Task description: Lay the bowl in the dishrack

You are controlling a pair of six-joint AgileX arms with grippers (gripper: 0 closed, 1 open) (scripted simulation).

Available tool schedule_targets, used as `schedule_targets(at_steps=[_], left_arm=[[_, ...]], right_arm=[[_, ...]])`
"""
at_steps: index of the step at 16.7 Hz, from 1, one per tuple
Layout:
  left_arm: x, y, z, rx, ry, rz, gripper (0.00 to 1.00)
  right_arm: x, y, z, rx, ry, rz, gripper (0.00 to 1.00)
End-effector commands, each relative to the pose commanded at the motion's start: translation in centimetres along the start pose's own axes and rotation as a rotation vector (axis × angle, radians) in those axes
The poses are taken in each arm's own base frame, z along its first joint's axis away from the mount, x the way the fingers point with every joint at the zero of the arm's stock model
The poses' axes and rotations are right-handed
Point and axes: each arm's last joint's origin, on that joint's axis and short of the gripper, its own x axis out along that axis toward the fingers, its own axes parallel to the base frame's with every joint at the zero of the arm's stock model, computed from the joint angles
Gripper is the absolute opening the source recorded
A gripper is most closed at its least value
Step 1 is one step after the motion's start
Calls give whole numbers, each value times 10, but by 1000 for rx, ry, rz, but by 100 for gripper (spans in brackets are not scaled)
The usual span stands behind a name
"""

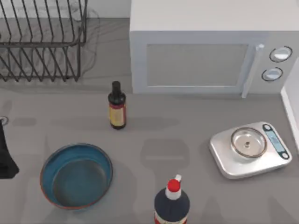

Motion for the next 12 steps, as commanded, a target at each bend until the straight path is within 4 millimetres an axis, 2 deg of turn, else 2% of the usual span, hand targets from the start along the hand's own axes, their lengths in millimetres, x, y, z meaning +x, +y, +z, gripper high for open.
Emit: schedule_targets(at_steps=[3,6,9,12], left_arm=[[0,-1,2,-6,11,-6,100],[1,-6,18,-52,99,-53,100],[8,-16,45,-120,275,-120,100],[30,-33,70,-172,549,-173,100]], right_arm=[[0,0,0,0,0,0,100],[0,0,0,0,0,0,100],[0,0,0,0,0,0,100],[0,0,0,0,0,0,100]])
